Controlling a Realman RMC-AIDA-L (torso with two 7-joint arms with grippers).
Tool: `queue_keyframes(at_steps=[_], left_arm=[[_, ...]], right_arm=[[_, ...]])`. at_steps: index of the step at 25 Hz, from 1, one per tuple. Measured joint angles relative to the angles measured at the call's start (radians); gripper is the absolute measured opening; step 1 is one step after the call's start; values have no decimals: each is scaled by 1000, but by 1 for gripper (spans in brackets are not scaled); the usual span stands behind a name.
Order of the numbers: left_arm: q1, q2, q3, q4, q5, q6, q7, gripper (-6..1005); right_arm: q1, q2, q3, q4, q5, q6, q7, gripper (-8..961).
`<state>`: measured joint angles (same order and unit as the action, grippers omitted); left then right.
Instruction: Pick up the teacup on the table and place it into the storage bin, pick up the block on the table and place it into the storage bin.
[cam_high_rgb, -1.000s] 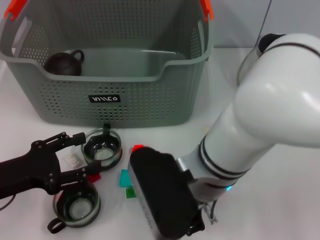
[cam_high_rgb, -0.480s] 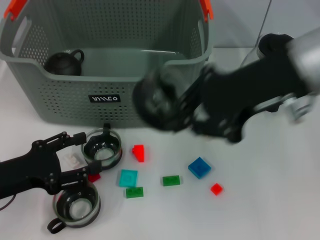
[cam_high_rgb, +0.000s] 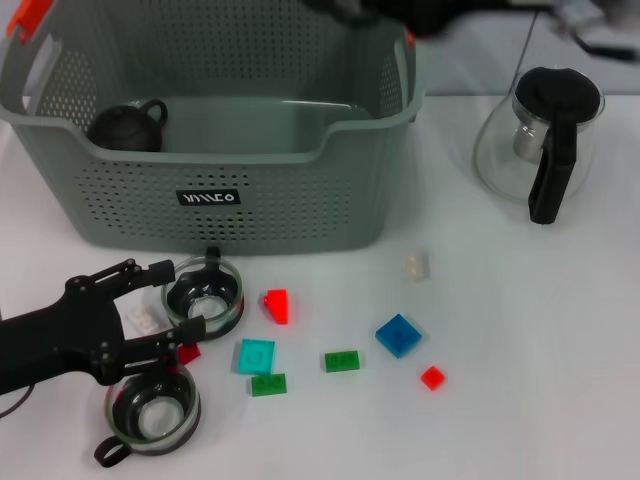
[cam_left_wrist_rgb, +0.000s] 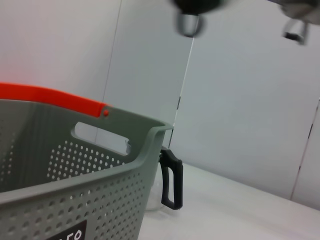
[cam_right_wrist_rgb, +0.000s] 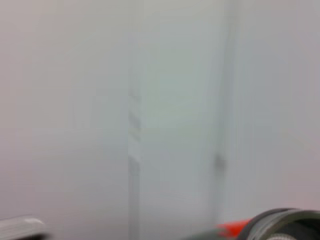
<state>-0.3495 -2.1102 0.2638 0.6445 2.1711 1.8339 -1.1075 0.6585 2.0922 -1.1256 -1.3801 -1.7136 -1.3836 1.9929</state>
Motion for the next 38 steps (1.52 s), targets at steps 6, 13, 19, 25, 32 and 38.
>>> queue_keyframes(at_steps=[6, 13, 19, 25, 32, 38], left_arm=[[7, -1, -5, -1, -5, 4, 0, 824], [7, -2, -14, -2, -6, 6, -1, 824], [9, -9, -23, -4, -5, 7, -1, 823], [9, -12, -23, -7, -5, 7, -1, 822], [11, -11, -23, -12, -5, 7, 1, 822], [11, -11, -23, -13, -5, 7, 1, 821]], right_arm=[[292, -3, -26, 123, -423, 130, 306, 54], [597, 9, -65, 582, -669, 360, 352, 54], [674, 18, -248, 883, -572, 682, 311, 53], [679, 20, -329, 983, -488, 789, 310, 53], [672, 20, -340, 997, -486, 772, 307, 53], [683, 16, -376, 1019, -493, 756, 318, 52]])
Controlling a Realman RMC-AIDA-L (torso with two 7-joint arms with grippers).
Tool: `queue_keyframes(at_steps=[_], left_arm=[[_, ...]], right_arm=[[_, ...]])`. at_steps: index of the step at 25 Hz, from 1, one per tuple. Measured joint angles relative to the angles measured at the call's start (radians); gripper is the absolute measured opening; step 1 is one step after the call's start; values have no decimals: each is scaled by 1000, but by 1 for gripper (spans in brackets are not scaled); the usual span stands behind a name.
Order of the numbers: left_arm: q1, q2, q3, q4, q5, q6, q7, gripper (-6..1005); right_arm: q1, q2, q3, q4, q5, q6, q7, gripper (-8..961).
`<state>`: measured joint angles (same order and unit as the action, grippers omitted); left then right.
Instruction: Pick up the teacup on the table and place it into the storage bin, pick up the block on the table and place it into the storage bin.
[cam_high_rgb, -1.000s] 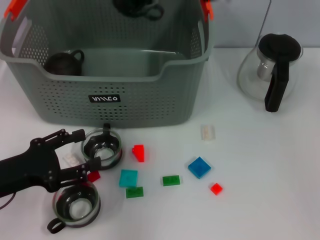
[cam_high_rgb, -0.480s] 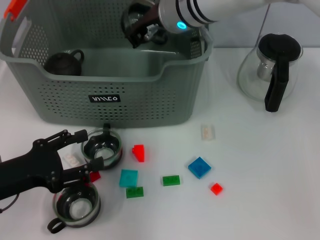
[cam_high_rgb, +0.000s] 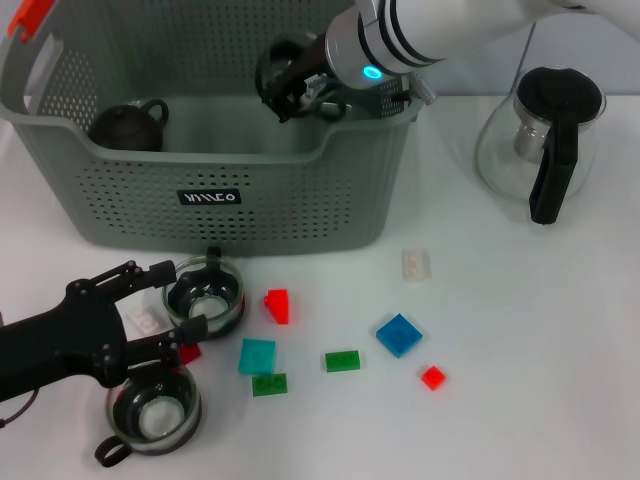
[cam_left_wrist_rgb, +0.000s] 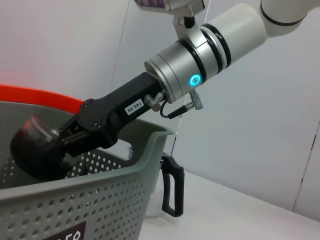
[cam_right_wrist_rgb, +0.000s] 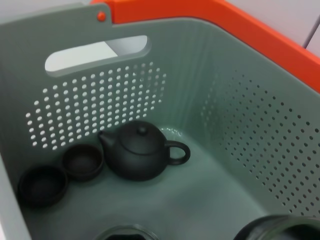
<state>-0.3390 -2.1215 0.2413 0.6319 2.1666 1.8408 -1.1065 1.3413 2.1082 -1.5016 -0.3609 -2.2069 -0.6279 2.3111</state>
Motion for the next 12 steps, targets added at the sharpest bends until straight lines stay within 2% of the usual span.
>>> queue_keyframes(at_steps=[4, 8, 12], left_arm=[[0, 0, 0, 0, 0, 0, 0, 821], [0, 0, 0, 0, 0, 0, 0, 820], [1, 0, 0, 0, -1, 0, 0, 820]], right_arm=[[1, 0, -6, 2, 0, -1, 1, 66], [0, -4, 0, -4, -1, -6, 14, 277], [-16, -7, 11, -40, 1, -9, 23, 366]])
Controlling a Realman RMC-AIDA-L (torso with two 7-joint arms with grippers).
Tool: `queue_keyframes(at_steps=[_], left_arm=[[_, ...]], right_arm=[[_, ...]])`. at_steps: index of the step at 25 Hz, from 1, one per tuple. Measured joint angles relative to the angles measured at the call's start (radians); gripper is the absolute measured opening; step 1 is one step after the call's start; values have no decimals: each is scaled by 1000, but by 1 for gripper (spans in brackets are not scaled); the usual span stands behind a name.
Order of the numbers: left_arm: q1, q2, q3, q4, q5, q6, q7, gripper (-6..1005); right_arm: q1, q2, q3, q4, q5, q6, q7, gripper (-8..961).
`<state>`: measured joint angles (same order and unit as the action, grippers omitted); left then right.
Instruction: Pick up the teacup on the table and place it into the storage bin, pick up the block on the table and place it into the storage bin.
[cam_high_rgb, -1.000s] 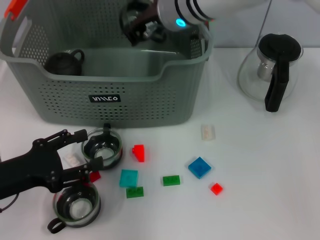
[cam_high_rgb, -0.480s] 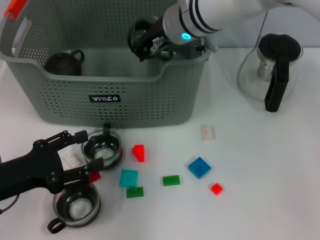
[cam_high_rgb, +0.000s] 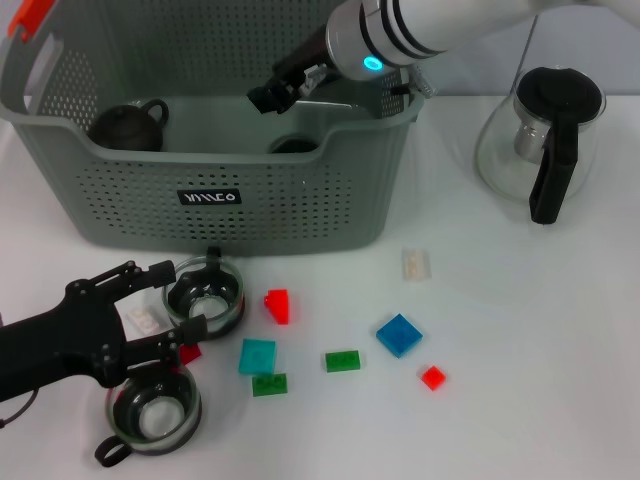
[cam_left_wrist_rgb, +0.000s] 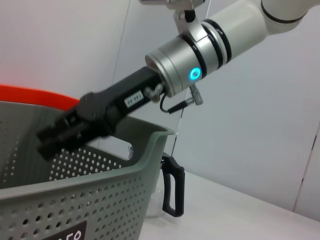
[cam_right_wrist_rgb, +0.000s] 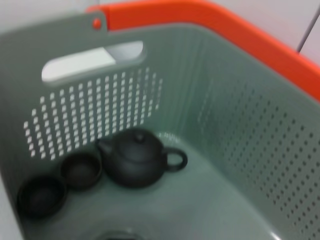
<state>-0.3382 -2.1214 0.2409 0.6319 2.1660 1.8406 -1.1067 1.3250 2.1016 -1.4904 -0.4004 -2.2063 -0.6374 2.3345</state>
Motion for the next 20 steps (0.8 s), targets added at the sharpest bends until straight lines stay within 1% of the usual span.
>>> queue_keyframes(at_steps=[1, 3, 4, 5, 6, 8, 10, 13, 15, 17, 19, 20], left_arm=[[0, 0, 0, 0, 0, 0, 1, 820], [0, 0, 0, 0, 0, -1, 3, 820], [1, 0, 0, 0, 0, -2, 3, 819], [1, 0, 0, 0, 0, -1, 3, 819], [1, 0, 0, 0, 0, -1, 3, 819], [1, 0, 0, 0, 0, -1, 2, 819], [3, 0, 0, 0, 0, -1, 2, 819], [3, 0, 0, 1, 0, -2, 0, 819], [1, 1, -1, 3, 0, -2, 0, 818], [-3, 2, -1, 3, 0, -4, 0, 818], [-9, 4, -2, 3, 0, -7, 0, 818], [-11, 5, -2, 1, 0, -8, -1, 818]], right_arm=[[-17, -1, 11, -32, 2, 1, 0, 388], [-76, 1, 48, -134, 17, -1, -11, 432], [-134, 2, 67, -230, 55, -3, -30, 446], [-176, 3, 74, -294, 93, -4, -52, 459], [-238, 2, 76, -377, 170, -14, -100, 473], [-331, -1, 85, -472, 354, -60, -221, 500], [-408, -3, 124, -517, 527, -157, -363, 498], [-502, -5, 233, -536, 711, -383, -540, 495], [-542, -6, 307, -535, 757, -505, -596, 493], [-571, -10, 362, -537, 771, -600, -616, 491], [-592, -21, 385, -542, 772, -671, -624, 489], [-599, -31, 388, -546, 772, -709, -627, 490]])
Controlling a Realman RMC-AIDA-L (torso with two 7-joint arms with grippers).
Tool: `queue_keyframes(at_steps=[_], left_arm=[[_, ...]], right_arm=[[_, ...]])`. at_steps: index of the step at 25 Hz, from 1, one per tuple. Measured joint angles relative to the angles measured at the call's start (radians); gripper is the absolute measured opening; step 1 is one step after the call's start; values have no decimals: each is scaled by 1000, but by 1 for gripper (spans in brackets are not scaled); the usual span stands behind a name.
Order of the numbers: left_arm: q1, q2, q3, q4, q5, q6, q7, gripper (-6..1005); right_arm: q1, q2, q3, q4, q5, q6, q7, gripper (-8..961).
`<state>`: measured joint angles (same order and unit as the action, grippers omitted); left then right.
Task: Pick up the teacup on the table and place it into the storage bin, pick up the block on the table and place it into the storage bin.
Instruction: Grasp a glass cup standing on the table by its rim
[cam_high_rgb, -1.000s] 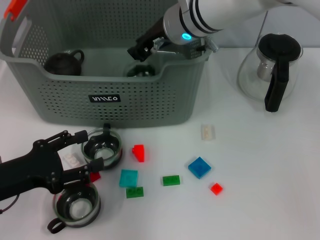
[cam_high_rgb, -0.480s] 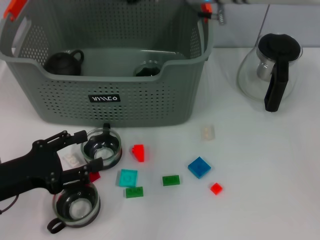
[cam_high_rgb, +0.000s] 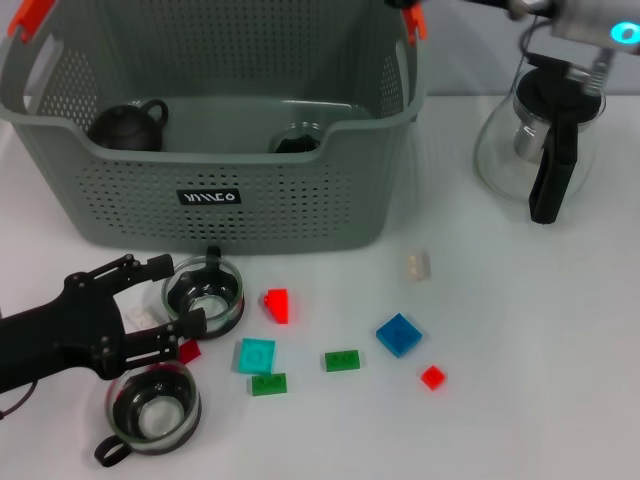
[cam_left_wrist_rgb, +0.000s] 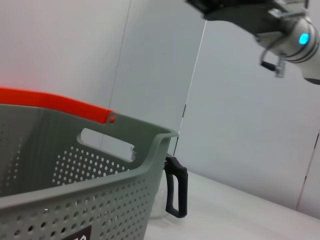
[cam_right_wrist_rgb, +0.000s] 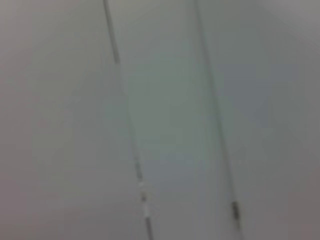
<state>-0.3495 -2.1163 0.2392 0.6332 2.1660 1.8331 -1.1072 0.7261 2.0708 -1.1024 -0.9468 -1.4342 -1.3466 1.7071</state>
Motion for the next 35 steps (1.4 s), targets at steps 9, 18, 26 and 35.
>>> queue_keyframes(at_steps=[9, 18, 26, 35], left_arm=[[-3, 2, 0, 2, 0, 1, -2, 817], [-3, 4, 0, 5, 0, -3, -2, 816], [20, 8, 1, 27, 8, 24, 5, 815], [39, 9, 4, 43, 6, 44, 3, 814]], right_arm=[[-50, -87, 5, -322, -293, -434, 124, 491], [24, -73, -79, -514, -753, -634, 349, 493], [84, 33, -254, -457, -1056, -588, 332, 491], [88, 32, -367, -440, -1077, -472, 374, 490]])
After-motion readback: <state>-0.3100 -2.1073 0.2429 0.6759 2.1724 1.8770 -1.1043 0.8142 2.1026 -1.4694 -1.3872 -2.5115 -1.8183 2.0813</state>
